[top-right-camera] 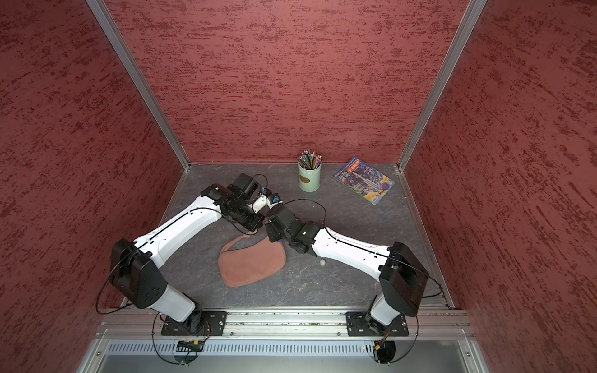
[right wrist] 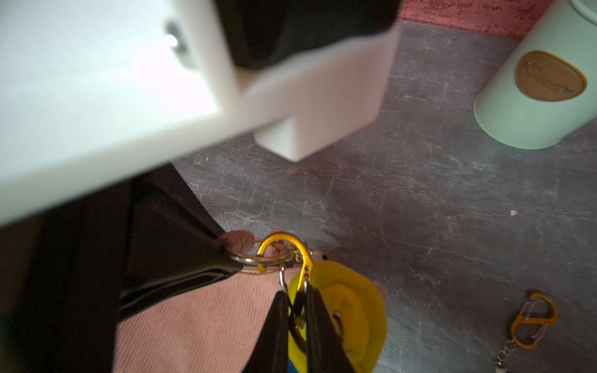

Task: Remove the decoration from the bag
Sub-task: Remove the decoration item from the bag.

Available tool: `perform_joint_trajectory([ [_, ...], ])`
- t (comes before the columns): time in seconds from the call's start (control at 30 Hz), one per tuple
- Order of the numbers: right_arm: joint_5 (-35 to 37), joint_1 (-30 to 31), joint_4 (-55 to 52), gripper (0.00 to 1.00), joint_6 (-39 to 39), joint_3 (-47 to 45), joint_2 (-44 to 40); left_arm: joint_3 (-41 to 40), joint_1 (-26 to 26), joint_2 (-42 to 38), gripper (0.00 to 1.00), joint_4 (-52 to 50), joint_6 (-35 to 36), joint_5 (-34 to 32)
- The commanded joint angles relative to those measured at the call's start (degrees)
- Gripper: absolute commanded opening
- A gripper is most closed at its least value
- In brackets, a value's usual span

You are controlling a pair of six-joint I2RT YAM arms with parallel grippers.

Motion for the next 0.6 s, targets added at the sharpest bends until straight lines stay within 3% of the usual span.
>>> perform_joint_trajectory([
  [0.0, 5.2, 0.1, -0.5, 0.14, -0.5, 2.9, -0.4, 0.1, 0.4, 0.6, 0.00, 0.0, -1.0, -2.4],
  [0.57, 7.0, 0.2, 2.4, 0.13, -2.3, 6.2, 3.2, -1.2, -1.6, 0.7, 0.00, 2.8, -2.6, 0.1],
])
